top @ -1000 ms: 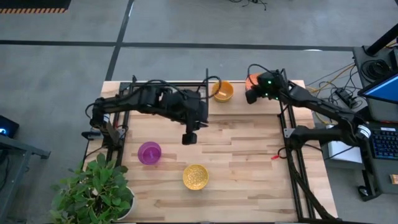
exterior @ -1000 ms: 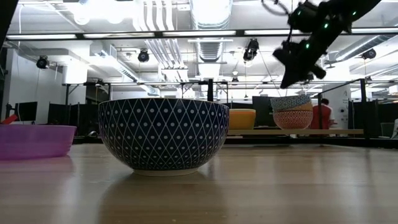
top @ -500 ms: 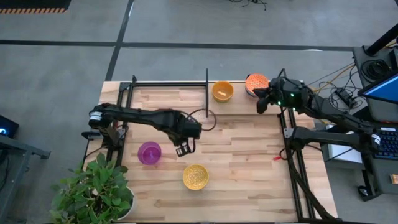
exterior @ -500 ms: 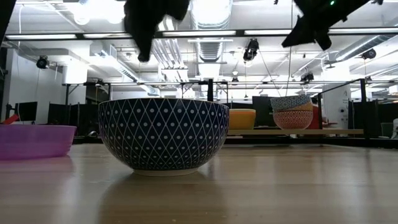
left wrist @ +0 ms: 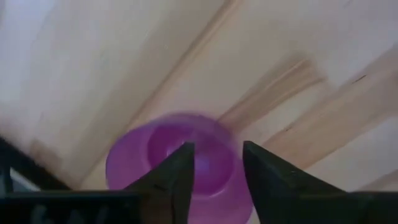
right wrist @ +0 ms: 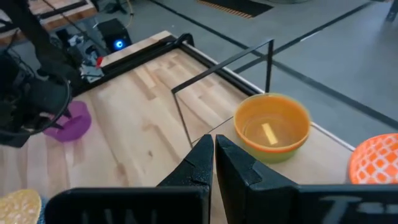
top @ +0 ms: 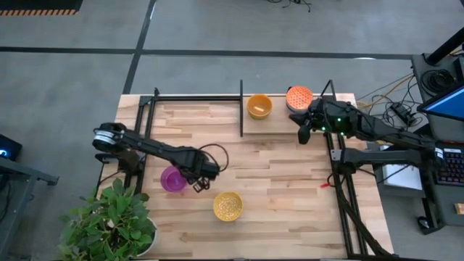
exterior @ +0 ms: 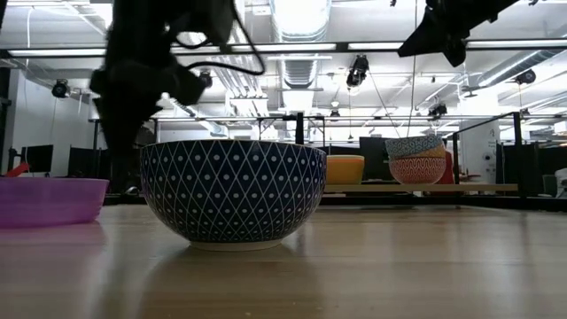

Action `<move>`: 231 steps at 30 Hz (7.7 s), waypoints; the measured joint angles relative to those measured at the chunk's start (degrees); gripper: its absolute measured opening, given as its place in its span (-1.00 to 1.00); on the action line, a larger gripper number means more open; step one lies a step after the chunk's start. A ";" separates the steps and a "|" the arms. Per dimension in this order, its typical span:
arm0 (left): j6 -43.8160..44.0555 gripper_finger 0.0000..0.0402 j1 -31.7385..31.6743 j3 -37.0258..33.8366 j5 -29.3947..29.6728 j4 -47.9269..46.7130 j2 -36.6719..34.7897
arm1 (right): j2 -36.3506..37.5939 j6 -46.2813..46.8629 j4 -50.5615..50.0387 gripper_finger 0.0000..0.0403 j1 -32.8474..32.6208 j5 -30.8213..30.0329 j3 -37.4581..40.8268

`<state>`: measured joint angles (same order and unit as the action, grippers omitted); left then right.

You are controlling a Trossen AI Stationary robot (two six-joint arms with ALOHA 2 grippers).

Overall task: Place and stack bowls onto a shelf
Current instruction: Stack the violet bowl on top of the yellow bowl on the shelf, then stack the yellow patterned bowl on top of the orange patterned bowl on the shelf

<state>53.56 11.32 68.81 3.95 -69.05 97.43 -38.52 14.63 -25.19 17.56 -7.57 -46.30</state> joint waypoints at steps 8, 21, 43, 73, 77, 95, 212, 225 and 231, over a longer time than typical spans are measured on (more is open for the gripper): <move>7.18 -0.25 4.07 -6.10 -0.11 2.98 -3.08 | -1.93 0.48 0.56 -0.96 -1.73 0.00 0.02; 5.51 -0.47 5.06 -8.21 -0.96 9.94 -0.17 | -2.17 1.27 0.57 -0.96 -3.41 0.00 0.04; -8.03 -1.00 5.04 2.90 8.50 4.19 1.11 | -1.99 2.35 -1.07 -0.96 -14.14 -0.02 1.61; -80.06 -1.00 -16.82 28.64 12.08 41.49 4.20 | 4.03 -0.80 0.15 -0.96 -31.76 -0.03 6.32; -79.97 -1.00 -20.59 28.72 11.00 44.84 5.54 | 4.05 -1.85 0.04 -0.96 -31.87 -0.03 6.40; -80.89 -1.00 -27.61 56.65 11.10 21.80 27.40 | 3.93 -2.88 -1.16 -0.96 -31.93 -0.01 6.40; -66.95 -0.81 -9.22 20.78 12.52 36.33 2.29 | -12.18 9.43 7.77 -0.96 -31.78 -0.04 4.70; -68.24 -0.81 -2.20 -8.62 12.49 57.40 -23.50 | -32.37 15.82 5.95 -0.96 -31.78 1.01 -9.00; -68.22 -0.81 -2.20 -12.81 12.59 57.15 -28.62 | -42.62 15.52 -2.58 -0.96 -31.78 1.10 -20.94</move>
<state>-14.66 9.13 56.00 16.53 -11.90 68.81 -81.14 30.15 -27.77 -14.22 -6.48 -67.24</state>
